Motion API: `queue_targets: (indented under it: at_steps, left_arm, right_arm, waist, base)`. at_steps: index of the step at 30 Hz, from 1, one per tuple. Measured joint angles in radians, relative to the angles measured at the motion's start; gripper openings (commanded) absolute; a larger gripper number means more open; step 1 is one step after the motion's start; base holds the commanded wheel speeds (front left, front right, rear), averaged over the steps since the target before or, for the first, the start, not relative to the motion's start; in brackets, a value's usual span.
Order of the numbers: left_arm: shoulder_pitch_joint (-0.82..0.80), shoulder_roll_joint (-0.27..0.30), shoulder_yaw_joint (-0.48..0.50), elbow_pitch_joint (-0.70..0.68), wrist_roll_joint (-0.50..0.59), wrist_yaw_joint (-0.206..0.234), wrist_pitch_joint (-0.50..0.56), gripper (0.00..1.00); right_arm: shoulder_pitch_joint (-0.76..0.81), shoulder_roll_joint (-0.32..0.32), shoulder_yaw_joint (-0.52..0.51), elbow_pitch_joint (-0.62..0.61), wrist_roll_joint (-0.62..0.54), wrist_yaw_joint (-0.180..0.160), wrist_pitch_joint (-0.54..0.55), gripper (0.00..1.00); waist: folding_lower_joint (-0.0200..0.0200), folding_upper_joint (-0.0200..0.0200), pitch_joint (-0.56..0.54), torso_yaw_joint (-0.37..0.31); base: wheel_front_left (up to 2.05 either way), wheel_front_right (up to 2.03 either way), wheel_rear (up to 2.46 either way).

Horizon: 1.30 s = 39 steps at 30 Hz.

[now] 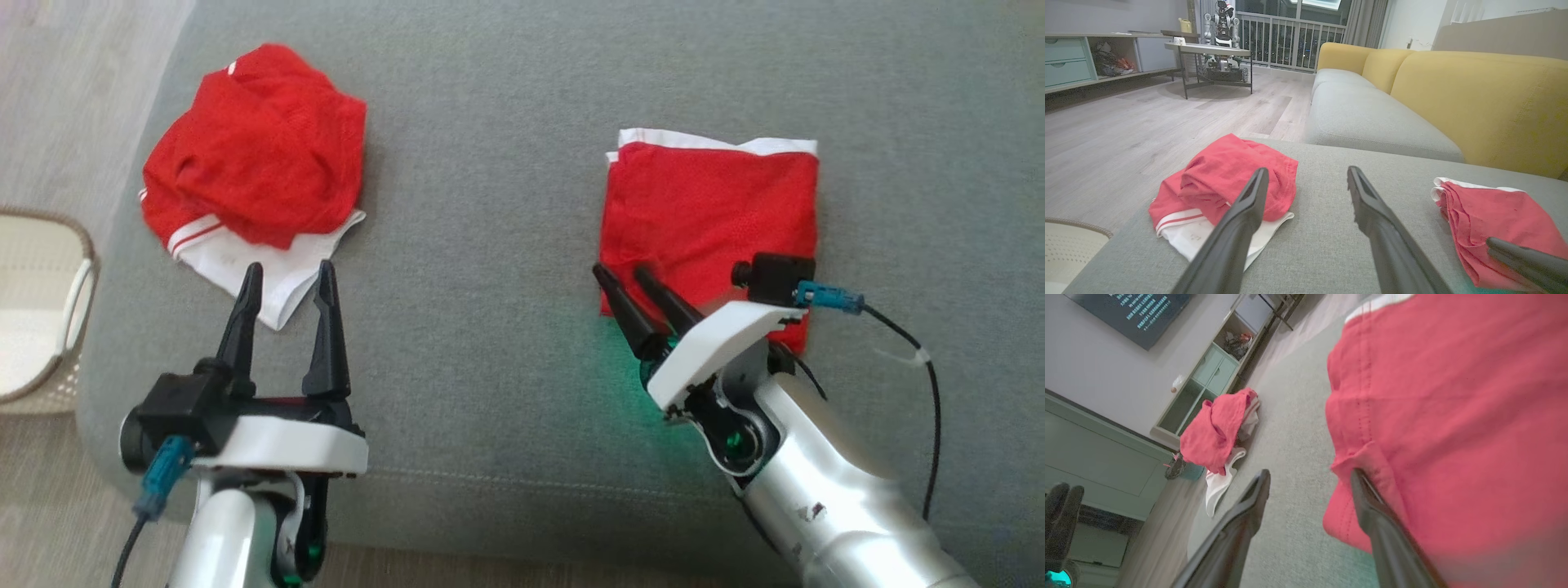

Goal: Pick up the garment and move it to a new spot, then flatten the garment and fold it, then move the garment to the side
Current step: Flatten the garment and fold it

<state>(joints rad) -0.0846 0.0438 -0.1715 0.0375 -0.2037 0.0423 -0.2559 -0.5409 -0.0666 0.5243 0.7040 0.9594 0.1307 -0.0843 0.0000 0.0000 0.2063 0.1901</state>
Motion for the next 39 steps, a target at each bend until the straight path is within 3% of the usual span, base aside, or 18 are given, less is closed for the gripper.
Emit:
queue_targets:
  at_steps: [6, 9, 12, 15, 18, 21, 25, 39]
  left_arm:
    - [0.002, 0.000, 0.010, -0.003, 0.005, -0.007, 0.000, 1.00]
    - [0.005, 0.000, 0.012, -0.006, 0.009, -0.007, 0.000, 1.00]
    - [0.014, 0.000, 0.012, -0.013, 0.009, -0.007, 0.000, 1.00]
    - [0.023, 0.000, 0.016, -0.017, 0.009, -0.005, 0.000, 1.00]
    - [0.024, 0.000, 0.026, -0.027, 0.009, 0.002, 0.000, 1.00]
    - [0.026, 0.000, 0.033, -0.033, 0.008, 0.002, 0.000, 1.00]
    - [0.041, 0.000, 0.033, -0.026, 0.008, 0.001, 0.000, 1.00]
    - [0.066, 0.001, 0.025, -0.001, -0.001, -0.008, 0.000, 1.00]
  right_arm:
    - [0.000, -0.002, -0.041, -0.090, -0.002, 0.000, -0.027, 1.00]
    - [0.001, -0.030, -0.082, -0.146, -0.065, 0.000, -0.056, 1.00]
    - [0.011, -0.091, -0.146, -0.188, -0.193, 0.000, -0.099, 1.00]
    - [0.053, -0.128, -0.247, -0.221, -0.390, 0.000, -0.130, 1.00]
    - [0.120, -0.116, -0.345, -0.294, -0.561, 0.000, -0.146, 1.00]
    - [0.212, -0.064, -0.460, -0.382, -0.788, 0.000, -0.155, 1.00]
    - [0.305, -0.018, -0.539, -0.443, -0.885, 0.000, -0.160, 1.00]
    - [0.376, 0.011, -0.586, -0.522, -0.945, 0.000, -0.168, 1.00]
  waist:
    - [0.0000, 0.0000, -0.034, -0.036]
    - [0.0000, 0.0000, -0.054, -0.057]
    - [0.0000, 0.0000, -0.073, -0.077]
    - [0.0000, 0.0000, -0.088, -0.093]
    - [0.0000, 0.0000, -0.095, -0.111]
    - [0.0000, 0.0000, -0.093, -0.129]
    - [0.0000, 0.0000, -0.090, -0.135]
    - [0.0000, 0.0000, -0.086, -0.138]
  base:
    - [0.00, 0.00, 0.00]
    - [0.00, 0.00, 0.00]
    - [0.00, 0.00, 0.00]
    - [0.00, 0.00, 0.00]
    - [0.00, 0.00, 0.00]
    - [0.00, 0.00, 0.00]
    - [0.00, 0.00, 0.00]
    - [0.00, 0.00, 0.00]
